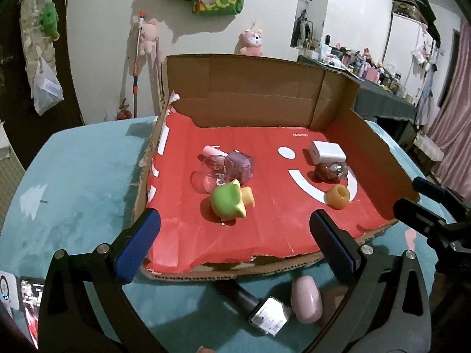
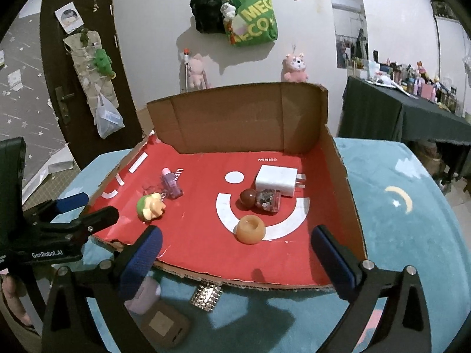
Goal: Organize rigid objects
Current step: 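Withdraw both open tools from the box toward the remaining items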
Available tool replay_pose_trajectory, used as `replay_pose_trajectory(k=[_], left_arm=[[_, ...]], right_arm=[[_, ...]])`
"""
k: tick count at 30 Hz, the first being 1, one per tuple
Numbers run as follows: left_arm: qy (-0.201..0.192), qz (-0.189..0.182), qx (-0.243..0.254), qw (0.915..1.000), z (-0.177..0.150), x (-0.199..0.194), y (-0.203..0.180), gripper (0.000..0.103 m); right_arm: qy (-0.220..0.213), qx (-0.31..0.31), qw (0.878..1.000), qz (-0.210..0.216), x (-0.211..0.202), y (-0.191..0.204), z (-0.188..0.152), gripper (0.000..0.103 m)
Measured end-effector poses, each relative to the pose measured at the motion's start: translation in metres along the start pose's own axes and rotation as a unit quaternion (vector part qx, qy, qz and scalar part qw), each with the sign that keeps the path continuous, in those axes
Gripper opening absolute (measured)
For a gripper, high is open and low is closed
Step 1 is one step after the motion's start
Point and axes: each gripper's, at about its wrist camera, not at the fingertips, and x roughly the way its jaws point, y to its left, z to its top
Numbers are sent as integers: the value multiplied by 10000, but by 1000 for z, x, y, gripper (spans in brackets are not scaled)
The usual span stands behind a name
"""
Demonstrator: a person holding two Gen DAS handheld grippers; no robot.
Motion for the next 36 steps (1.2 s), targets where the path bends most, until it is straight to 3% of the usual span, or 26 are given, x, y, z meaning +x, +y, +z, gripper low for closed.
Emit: replay_pose_trajectory(k=[7, 16, 22, 29, 36], left_arm=[[-14, -88, 1, 10000, -8, -13, -1, 103], [-80, -109, 22, 9999, -20, -30, -5, 103], [-174, -120, 117, 9997, -29, -42, -8, 103], [-228, 250, 272, 9991, -40, -52, -10, 103], [-109, 320, 198, 9992, -53, -53, -5, 103]], right_arm=[[-473, -31, 9988, -90, -24, 5, -5, 103], [-649, -36, 9975, 282, -39, 9, -16, 103], [-849, -215, 9958, 277, -51, 19, -24, 103], [-825, -276, 9958, 296, -58, 24, -34, 103], [-746, -395, 9964, 82, -61, 29, -48, 103]])
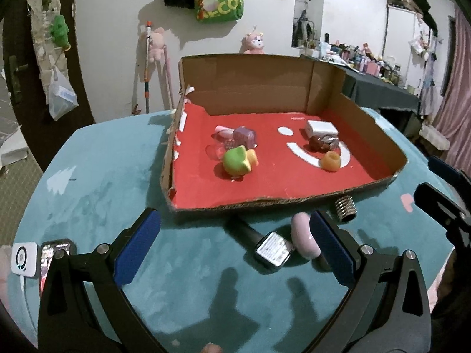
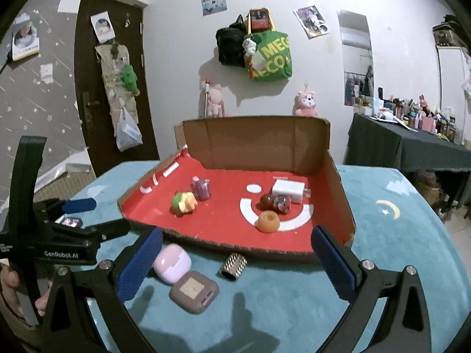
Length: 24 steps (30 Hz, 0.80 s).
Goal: Organize rigid objects
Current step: 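Withdraw both open tools from the box toward the remaining items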
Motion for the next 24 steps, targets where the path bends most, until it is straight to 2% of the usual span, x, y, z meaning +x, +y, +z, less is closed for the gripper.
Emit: replay_pose_trajectory(k=[6, 13, 18, 24], left_arm=[[87, -116, -38, 9999, -11, 1, 1, 103], [251, -308, 6, 9992, -21, 8, -2, 103], [387, -262, 61, 9989, -25, 15, -6, 103], [573, -131, 41, 9983, -30, 25, -3, 103]], right_arm=[[77, -94, 9998, -175, -1, 4, -9, 99], [425, -13, 9991, 6, 8, 5, -20, 89], [682, -92, 9975, 173, 17, 11, -28, 83], [996, -179, 9945, 267, 28, 17, -39, 83]])
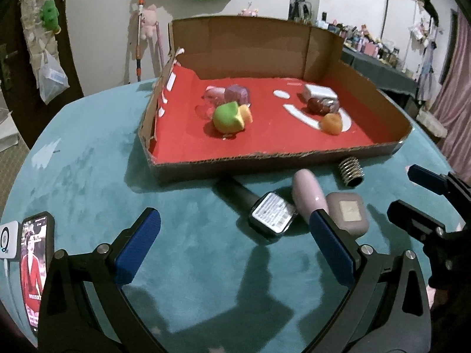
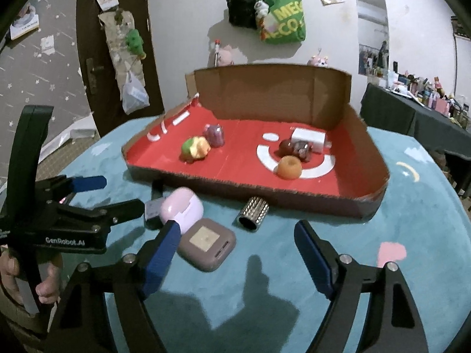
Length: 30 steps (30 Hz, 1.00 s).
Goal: Organize rigid objects
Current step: 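Withdraw both open tools from the box toward the remaining items, then close the left tool on the smartwatch while the right grasps the brown square case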
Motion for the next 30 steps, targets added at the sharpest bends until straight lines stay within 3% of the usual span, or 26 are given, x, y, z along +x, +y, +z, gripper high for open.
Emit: replay_pose_trajectory(k=[11, 20, 30], left_arm=[[461, 274, 121, 9985, 0, 30, -7, 103], [805, 218, 44, 9965, 11, 52, -12, 102], [912, 158, -165, 9956, -4, 43, 17, 103]], right_arm=[[417, 50, 9990, 144, 21, 1, -13, 83], [554, -60, 9982, 218, 29, 6, -15, 83], [691, -162, 9972, 231, 43, 18, -11, 83]])
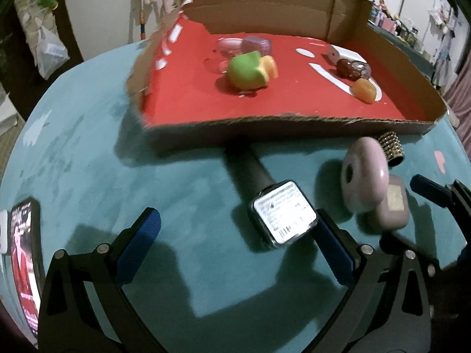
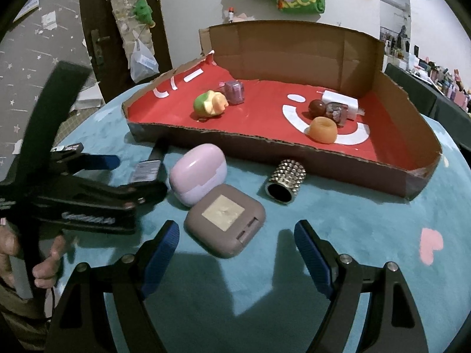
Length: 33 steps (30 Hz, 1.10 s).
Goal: Organize rigid objects
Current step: 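Close the left tool on the smartwatch while the right grasps the brown square case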
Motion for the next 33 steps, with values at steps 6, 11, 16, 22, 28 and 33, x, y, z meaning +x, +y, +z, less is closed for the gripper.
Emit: replay_pose_trajectory(k=[6, 11, 16, 22, 28, 33], left_arm=[[2, -17, -160, 9999, -8, -6, 17, 102], [-107, -55, -51, 9999, -3, -4, 4, 98], [-185, 41, 226, 9996, -1, -3, -12, 78], [-235, -119, 340, 9991, 0, -7, -18, 47], [-267, -148, 341, 9990, 0, -9, -19, 37], [-268, -174, 346, 9989, 0, -11, -20, 37]], right_arm=[[152, -83, 9998, -62, 10, 8, 5, 83], [224, -2, 9994, -258, 11, 5, 3, 83], [243, 17, 9994, -257, 12, 5, 4, 77], [224, -96, 9996, -167, 12, 10, 5, 63], [194, 11, 9998, -64, 11, 6, 5, 63], [165, 121, 9998, 65, 7, 3, 4, 63]])
